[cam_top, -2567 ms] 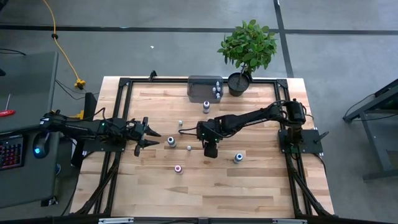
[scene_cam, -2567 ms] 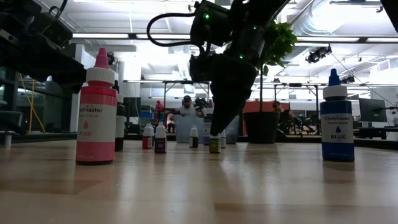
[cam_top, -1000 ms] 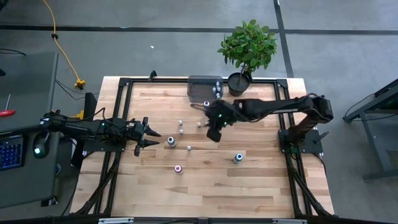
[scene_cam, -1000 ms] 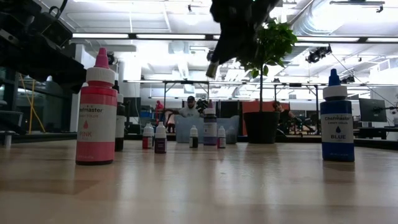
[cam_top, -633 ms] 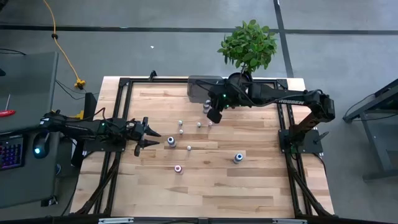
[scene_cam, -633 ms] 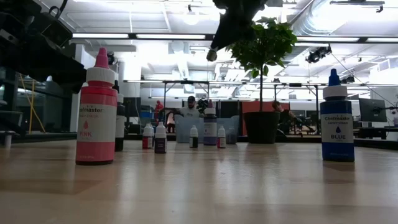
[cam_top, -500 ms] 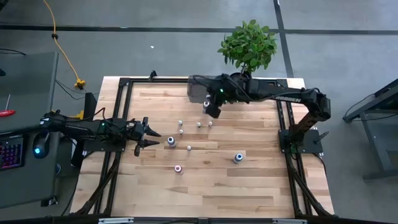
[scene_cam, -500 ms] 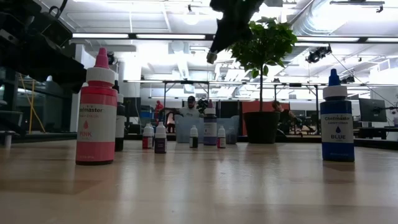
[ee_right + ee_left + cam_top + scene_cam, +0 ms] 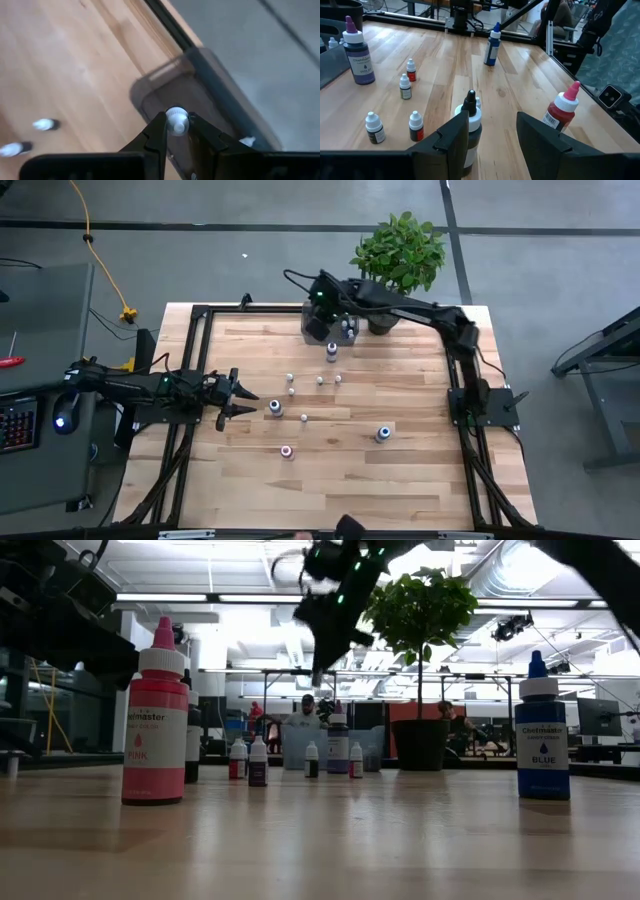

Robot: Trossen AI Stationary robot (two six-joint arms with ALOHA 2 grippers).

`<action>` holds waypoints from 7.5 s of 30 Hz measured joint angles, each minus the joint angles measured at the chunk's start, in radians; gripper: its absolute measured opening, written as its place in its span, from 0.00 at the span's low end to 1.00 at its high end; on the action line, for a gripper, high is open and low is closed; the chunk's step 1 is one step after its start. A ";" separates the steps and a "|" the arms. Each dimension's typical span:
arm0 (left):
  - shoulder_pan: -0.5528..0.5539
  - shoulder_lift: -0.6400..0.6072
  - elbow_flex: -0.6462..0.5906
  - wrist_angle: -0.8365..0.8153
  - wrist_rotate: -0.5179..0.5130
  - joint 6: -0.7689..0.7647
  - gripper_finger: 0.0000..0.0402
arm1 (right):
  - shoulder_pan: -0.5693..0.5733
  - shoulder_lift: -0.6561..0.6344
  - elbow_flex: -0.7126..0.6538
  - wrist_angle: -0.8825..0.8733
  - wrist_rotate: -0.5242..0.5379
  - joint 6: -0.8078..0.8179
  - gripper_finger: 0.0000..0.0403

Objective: Pick & Place food coloring
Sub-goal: Put the bottom small green food coloring bottle into the black bin, then put the right small red food coloring bottle into the black bin

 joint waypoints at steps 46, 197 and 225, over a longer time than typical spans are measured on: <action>0.000 0.000 0.000 0.000 0.000 0.000 0.41 | -0.083 0.123 -0.199 -0.008 -0.023 0.286 0.15; 0.000 0.000 0.000 0.000 0.000 0.000 0.41 | 0.270 -0.418 -1.181 0.862 -0.180 0.153 0.44; 0.000 0.000 0.000 0.000 0.000 0.000 0.41 | 0.252 -0.348 -1.303 1.213 -0.044 0.127 0.54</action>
